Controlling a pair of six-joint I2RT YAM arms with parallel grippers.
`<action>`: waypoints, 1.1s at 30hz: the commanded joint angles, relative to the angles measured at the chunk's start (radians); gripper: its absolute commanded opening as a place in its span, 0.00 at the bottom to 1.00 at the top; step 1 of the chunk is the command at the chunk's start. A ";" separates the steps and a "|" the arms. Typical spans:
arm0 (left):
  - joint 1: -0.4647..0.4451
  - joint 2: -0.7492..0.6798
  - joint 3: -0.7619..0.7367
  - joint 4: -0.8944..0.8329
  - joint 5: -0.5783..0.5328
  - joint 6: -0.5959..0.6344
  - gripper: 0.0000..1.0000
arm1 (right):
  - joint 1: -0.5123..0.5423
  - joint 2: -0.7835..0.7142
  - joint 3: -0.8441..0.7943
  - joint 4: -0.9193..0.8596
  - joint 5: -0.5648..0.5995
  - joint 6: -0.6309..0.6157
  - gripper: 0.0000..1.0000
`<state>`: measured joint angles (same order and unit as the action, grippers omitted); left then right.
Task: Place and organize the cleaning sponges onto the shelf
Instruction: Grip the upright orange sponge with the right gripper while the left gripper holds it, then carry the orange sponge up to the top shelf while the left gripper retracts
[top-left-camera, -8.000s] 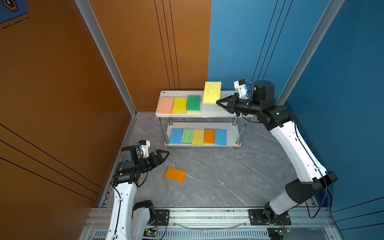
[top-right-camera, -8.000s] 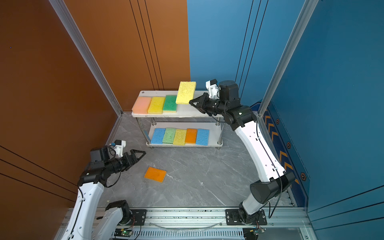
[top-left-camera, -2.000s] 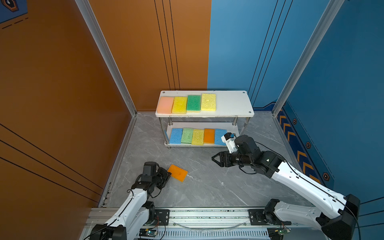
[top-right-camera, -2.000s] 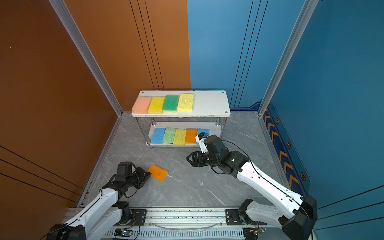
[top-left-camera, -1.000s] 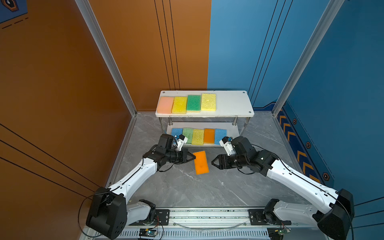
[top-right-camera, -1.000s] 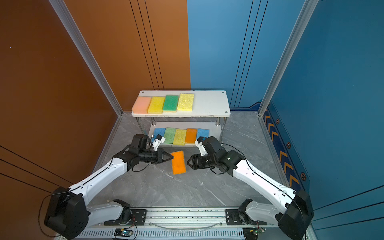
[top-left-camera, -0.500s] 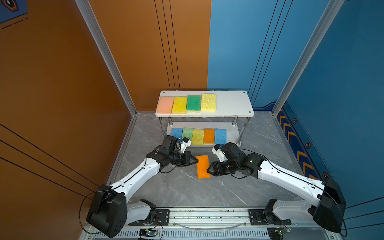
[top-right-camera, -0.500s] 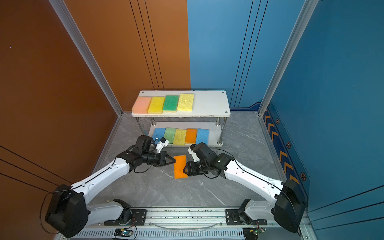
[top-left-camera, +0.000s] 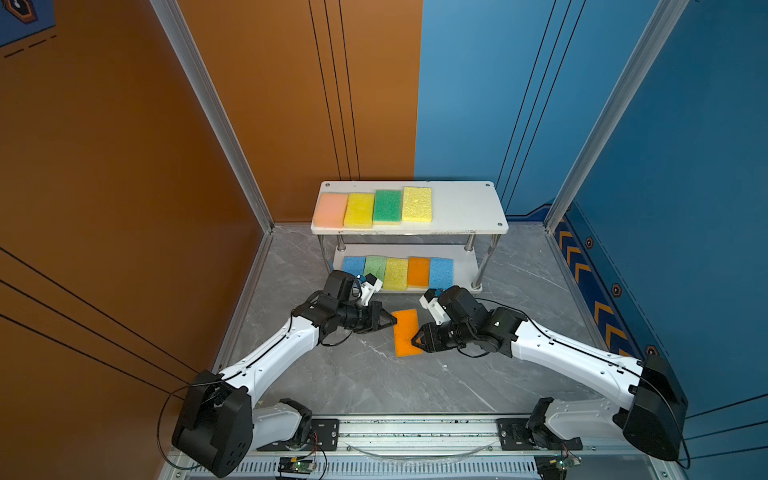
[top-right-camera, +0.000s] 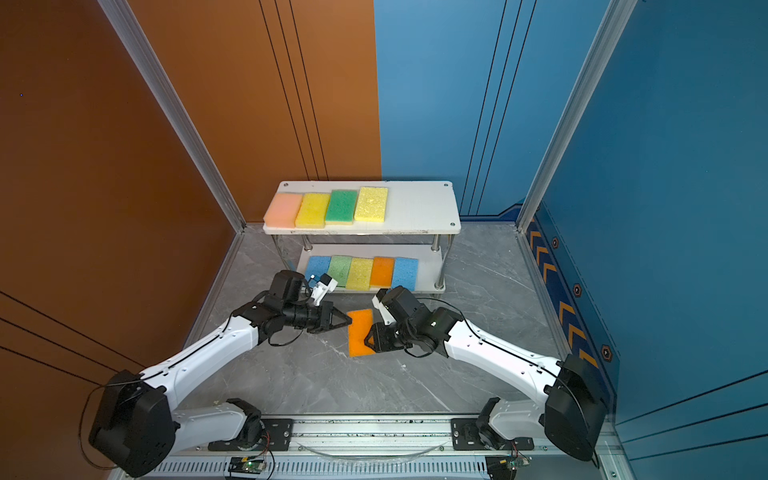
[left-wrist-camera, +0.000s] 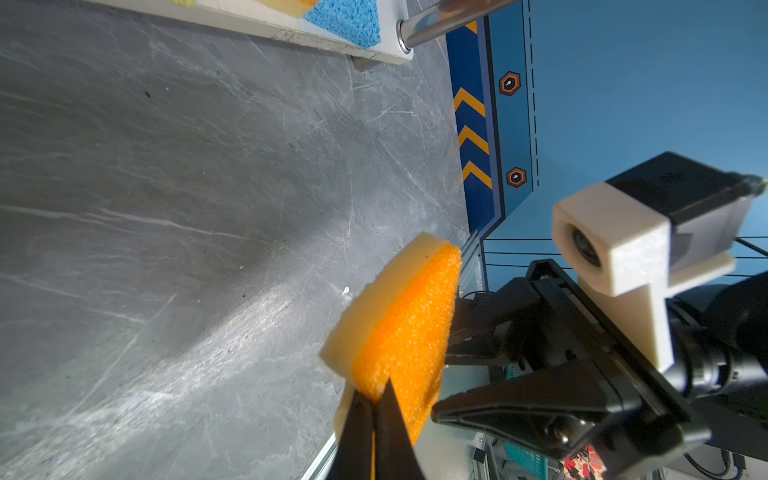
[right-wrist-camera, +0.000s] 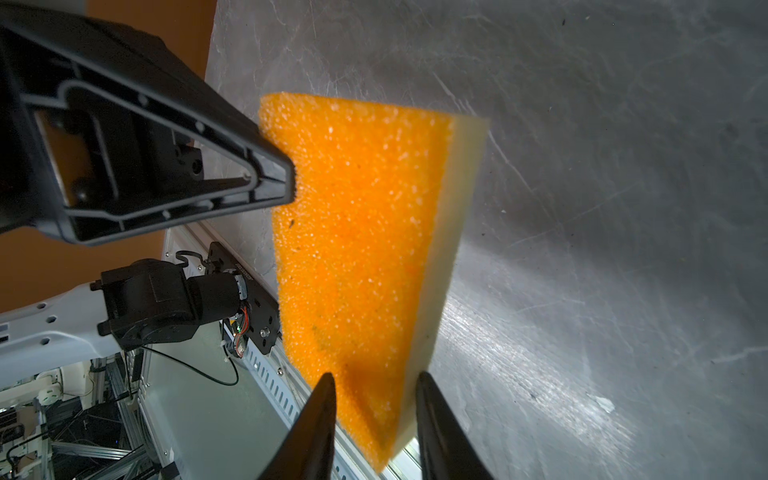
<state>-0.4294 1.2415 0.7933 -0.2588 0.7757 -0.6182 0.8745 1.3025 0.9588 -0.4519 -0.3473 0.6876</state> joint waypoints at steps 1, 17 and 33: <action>-0.010 -0.020 0.001 0.019 0.018 -0.007 0.00 | 0.008 0.012 -0.009 0.016 0.014 0.005 0.25; -0.011 -0.018 -0.004 0.028 0.016 -0.015 0.00 | 0.015 0.011 -0.008 0.018 0.024 0.009 0.05; 0.078 -0.115 -0.009 -0.016 0.031 -0.022 0.57 | 0.012 -0.003 -0.005 0.007 0.042 0.008 0.05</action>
<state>-0.3798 1.1641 0.7910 -0.2478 0.7864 -0.6502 0.8837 1.3033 0.9581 -0.4503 -0.3355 0.6964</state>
